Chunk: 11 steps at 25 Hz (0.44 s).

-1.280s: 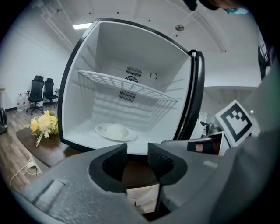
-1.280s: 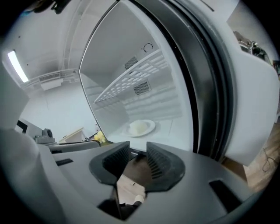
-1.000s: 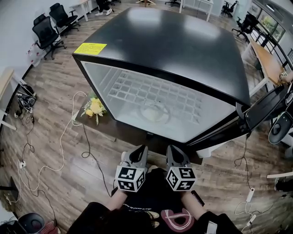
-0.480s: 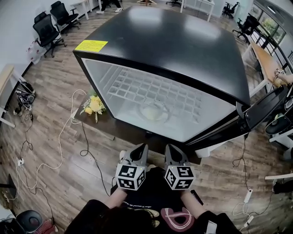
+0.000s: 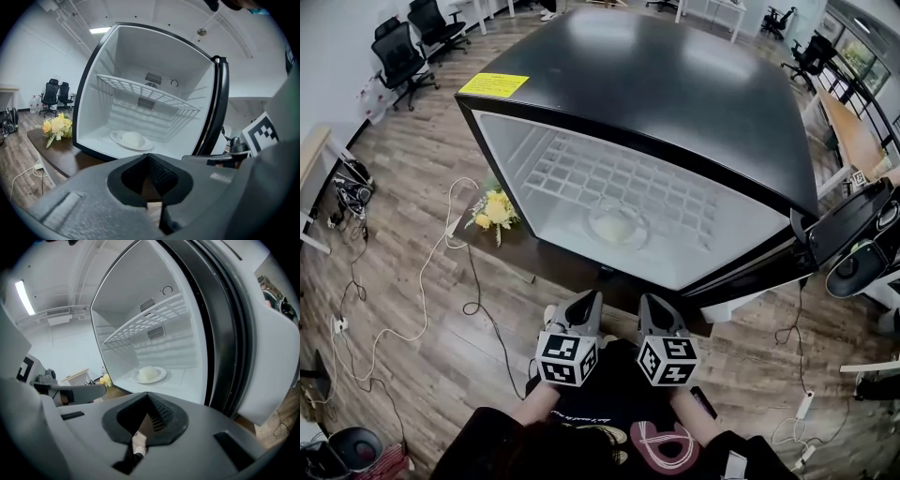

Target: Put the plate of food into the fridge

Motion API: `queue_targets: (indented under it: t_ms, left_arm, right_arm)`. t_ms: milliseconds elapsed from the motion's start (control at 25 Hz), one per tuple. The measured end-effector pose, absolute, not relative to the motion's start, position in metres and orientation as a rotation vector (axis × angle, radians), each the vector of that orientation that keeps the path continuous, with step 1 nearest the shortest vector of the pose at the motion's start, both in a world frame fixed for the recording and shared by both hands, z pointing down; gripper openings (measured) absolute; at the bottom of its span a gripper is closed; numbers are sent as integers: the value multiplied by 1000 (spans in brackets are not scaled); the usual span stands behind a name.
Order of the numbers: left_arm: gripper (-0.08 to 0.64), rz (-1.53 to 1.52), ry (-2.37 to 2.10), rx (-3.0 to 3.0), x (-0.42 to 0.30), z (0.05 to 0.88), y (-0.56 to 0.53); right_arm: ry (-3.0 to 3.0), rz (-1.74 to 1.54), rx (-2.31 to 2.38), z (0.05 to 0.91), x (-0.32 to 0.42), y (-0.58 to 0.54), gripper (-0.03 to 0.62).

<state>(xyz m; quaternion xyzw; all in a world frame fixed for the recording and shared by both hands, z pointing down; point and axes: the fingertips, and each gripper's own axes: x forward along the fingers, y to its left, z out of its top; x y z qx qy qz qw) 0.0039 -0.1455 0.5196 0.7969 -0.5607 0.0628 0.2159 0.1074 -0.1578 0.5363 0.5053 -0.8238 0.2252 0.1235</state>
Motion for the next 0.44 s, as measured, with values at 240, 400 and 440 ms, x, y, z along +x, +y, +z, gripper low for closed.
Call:
queue_targets:
  t_ms: [240, 400, 440]
  left_arm:
    - [8, 179, -1548, 2225, 6, 518, -147]
    - [8, 177, -1550, 2227, 6, 518, -148]
    - [8, 176, -1551, 2226, 5, 518, -148]
  right_arm:
    - [-2406, 650, 1473, 535, 107, -160, 6]
    - [-2410, 643, 1472, 534, 106, -161, 6]
    - [-2411, 642, 1472, 534, 106, -162, 6]
